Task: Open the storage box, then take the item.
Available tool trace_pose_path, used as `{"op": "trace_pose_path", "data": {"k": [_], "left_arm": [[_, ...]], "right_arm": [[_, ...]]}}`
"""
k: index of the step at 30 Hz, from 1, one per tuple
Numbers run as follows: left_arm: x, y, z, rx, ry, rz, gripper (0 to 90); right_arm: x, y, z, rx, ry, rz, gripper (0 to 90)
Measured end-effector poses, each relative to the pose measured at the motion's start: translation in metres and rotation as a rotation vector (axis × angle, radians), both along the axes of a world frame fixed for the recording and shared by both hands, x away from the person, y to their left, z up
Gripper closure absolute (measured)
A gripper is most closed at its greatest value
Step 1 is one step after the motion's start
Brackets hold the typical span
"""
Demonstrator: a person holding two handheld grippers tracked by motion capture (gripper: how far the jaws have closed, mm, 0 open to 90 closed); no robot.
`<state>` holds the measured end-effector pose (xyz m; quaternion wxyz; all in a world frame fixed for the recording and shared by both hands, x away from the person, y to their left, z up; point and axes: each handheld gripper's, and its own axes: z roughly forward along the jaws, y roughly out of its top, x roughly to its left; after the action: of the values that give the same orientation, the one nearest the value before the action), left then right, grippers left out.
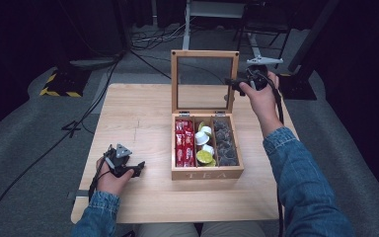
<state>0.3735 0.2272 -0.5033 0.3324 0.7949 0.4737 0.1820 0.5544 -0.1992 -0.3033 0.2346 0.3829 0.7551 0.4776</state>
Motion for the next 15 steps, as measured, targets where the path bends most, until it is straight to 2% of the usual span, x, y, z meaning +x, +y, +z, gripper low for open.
{"op": "trace_pose_path", "data": {"k": [1,3,4,5,8,10,15], "left_arm": [[0.0,0.0,0.0,0.0,0.0,0.0,24.8],[0.001,0.0,0.0,0.001,-0.001,-0.001,24.6],[0.001,-0.001,0.0,-0.001,-0.004,0.0,24.4],[0.001,-0.001,0.0,0.001,-0.004,-0.003,24.4],[0.001,-0.001,0.0,0.001,-0.004,-0.002,24.4],[0.001,-0.001,0.0,0.001,-0.004,-0.002,24.4],[0.001,-0.001,0.0,0.0,-0.004,0.005,24.4]], "right_arm": [[0.0,0.0,0.0,0.0,0.0,0.0,34.9],[-0.01,0.003,0.005,-0.002,-0.005,0.019,35.1],[-0.02,0.006,0.009,-0.001,-0.01,0.041,35.1],[-0.02,0.006,0.009,-0.001,-0.01,0.041,35.1],[-0.033,0.01,0.013,0.002,-0.013,0.067,35.1],[-0.044,0.015,0.013,0.015,-0.016,0.097,34.8],[-0.056,0.021,0.011,0.015,-0.001,0.124,33.4]]}}
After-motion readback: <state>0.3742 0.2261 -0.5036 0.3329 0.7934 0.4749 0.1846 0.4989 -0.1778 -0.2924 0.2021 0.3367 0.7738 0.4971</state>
